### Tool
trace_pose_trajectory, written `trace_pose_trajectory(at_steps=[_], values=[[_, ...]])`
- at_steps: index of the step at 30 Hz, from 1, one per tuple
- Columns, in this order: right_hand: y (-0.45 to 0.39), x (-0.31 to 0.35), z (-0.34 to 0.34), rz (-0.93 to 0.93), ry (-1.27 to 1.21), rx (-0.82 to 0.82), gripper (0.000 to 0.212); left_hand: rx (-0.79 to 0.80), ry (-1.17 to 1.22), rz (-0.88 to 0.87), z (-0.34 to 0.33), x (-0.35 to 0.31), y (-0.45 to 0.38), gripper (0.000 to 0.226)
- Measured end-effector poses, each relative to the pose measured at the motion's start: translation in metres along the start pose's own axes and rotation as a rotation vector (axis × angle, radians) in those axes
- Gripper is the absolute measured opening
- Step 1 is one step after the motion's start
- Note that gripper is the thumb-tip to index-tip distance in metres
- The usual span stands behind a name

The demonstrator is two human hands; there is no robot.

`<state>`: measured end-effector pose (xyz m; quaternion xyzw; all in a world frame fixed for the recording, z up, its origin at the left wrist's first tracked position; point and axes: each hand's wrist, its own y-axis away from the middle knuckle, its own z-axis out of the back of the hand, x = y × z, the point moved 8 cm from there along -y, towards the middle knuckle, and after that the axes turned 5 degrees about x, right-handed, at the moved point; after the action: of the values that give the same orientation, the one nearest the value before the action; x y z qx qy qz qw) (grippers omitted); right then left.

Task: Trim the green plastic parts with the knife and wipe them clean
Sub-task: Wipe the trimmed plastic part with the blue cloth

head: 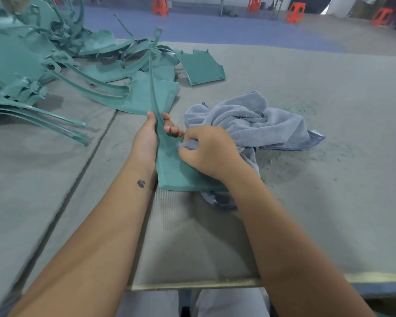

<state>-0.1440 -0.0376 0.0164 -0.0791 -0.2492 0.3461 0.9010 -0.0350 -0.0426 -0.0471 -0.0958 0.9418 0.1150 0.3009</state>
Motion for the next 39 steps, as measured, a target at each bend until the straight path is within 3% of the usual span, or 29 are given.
trace_pose_trajectory(at_steps=[5, 11, 18, 21, 24, 29, 32, 33, 34, 36, 39], values=[[0.000, -0.017, -0.002, -0.062, -0.099, 0.085, 0.042, -0.003, -0.002, 0.019, 0.004, 0.001, -0.001, 0.045], [-0.001, -0.031, 0.004, -0.139, 0.018, -0.055, 0.018, -0.018, 0.039, 0.038, 0.010, -0.002, -0.004, 0.045], [0.001, -0.052, 0.027, -0.271, 0.146, -0.210, 0.022, -0.016, 0.081, -0.045, 0.015, -0.024, 0.000, 0.043], [0.011, -0.075, 0.049, -0.431, -0.300, -0.464, 0.020, 0.003, 0.062, -0.109, 0.014, -0.033, 0.003, 0.043], [0.016, -0.077, 0.057, -0.358, -0.627, -0.615, 0.025, 0.011, 0.011, -0.171, 0.008, -0.032, 0.003, 0.042], [0.000, -0.036, 0.038, -0.089, -0.388, -0.357, 0.017, 0.021, -0.210, -0.202, 0.003, -0.034, -0.001, 0.049], [-0.003, -0.020, 0.022, 0.012, -0.289, -0.158, 0.027, 0.022, -0.247, -0.217, 0.003, -0.036, 0.000, 0.050], [-0.002, -0.021, 0.018, 0.006, -0.284, -0.119, 0.015, 0.016, -0.223, -0.235, 0.004, -0.039, 0.001, 0.050], [-0.002, -0.024, 0.017, -0.029, -0.274, -0.097, 0.015, 0.010, -0.197, -0.259, 0.006, -0.042, 0.001, 0.050], [0.001, -0.034, 0.013, -0.126, -0.297, -0.048, 0.035, 0.003, -0.170, -0.315, 0.008, -0.050, 0.002, 0.051], [0.001, -0.039, 0.007, -0.196, -0.325, 0.050, 0.044, 0.023, -0.159, -0.366, 0.011, -0.056, 0.003, 0.050]])
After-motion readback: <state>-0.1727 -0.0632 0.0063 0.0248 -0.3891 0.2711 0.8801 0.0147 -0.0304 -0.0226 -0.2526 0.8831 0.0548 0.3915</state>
